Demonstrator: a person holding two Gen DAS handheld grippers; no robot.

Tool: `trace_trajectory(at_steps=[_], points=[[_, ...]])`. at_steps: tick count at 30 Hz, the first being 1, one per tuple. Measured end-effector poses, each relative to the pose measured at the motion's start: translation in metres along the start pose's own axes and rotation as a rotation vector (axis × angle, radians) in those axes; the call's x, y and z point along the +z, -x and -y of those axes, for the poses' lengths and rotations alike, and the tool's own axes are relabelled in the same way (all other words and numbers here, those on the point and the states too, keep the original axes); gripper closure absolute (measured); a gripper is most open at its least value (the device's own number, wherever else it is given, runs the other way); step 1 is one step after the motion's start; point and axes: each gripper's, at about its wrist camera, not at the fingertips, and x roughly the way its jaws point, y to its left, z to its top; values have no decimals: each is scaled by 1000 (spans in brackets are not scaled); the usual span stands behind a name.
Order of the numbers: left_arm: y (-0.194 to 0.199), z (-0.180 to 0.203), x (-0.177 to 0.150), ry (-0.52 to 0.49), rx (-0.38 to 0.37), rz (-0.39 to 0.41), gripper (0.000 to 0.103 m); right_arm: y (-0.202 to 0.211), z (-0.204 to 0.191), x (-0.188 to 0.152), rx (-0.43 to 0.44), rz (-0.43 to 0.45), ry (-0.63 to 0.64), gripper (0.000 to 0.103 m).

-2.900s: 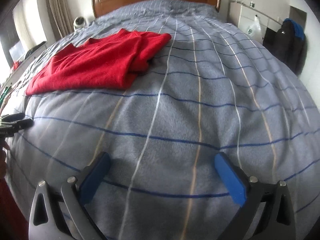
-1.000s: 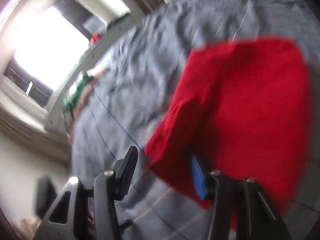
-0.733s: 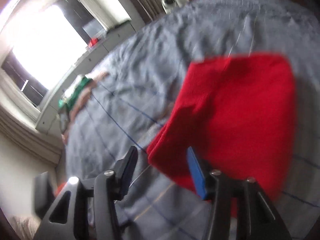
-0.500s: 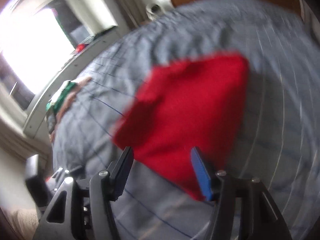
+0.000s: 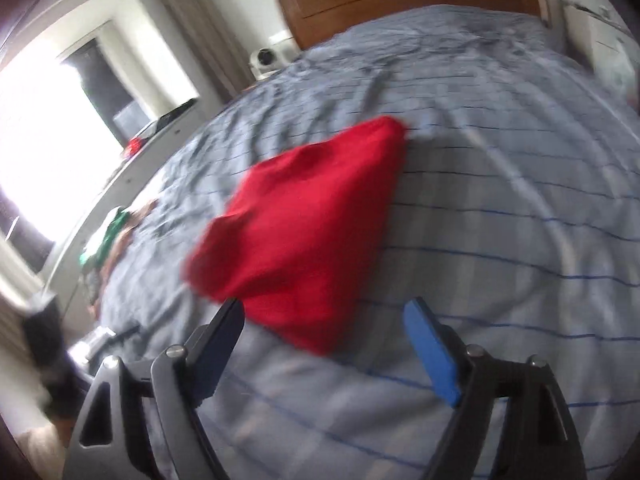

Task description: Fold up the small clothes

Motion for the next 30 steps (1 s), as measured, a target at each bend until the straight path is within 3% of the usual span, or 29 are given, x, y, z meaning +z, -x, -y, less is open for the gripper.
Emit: trace_trajectory(at_steps=[2,3,6,8,12,14,19,20,21,22,25,30], points=[[-25,-5,42,34,-76,-47,0,-5,16,9,32,15,-100,21],[-35,-6,52,36,-66,-61,1,-7,22,12,56,23,-131,21],[-74,-19,81,37,46,-121,1,-28,24,30,133,15,-212,21],[-93,-29,84,42,104,-162,1,-45,19,43,181,-8,-223,21],[-117,-44,79,18,202,-222,1,-92,16,56,194,-111,-249,21],[-123,-48,79,32,188,-246,1,-112,17,60,187,-133,-268,21],[-139,-53,79,117,33,-293,3,-135,11,67,228,-127,-330,24],[-142,-49,78,115,27,-296,20,-140,0,71,203,-149,-274,33],[-144,-44,77,108,21,-304,62,-142,-11,73,142,-160,-199,41],[-146,-41,76,110,-5,-316,73,-140,-25,75,58,-161,-100,58],[-135,-18,79,38,39,-260,80,-127,-60,77,-85,-115,109,68],[-115,30,94,-72,24,-163,78,-81,-76,88,-139,27,220,70]])
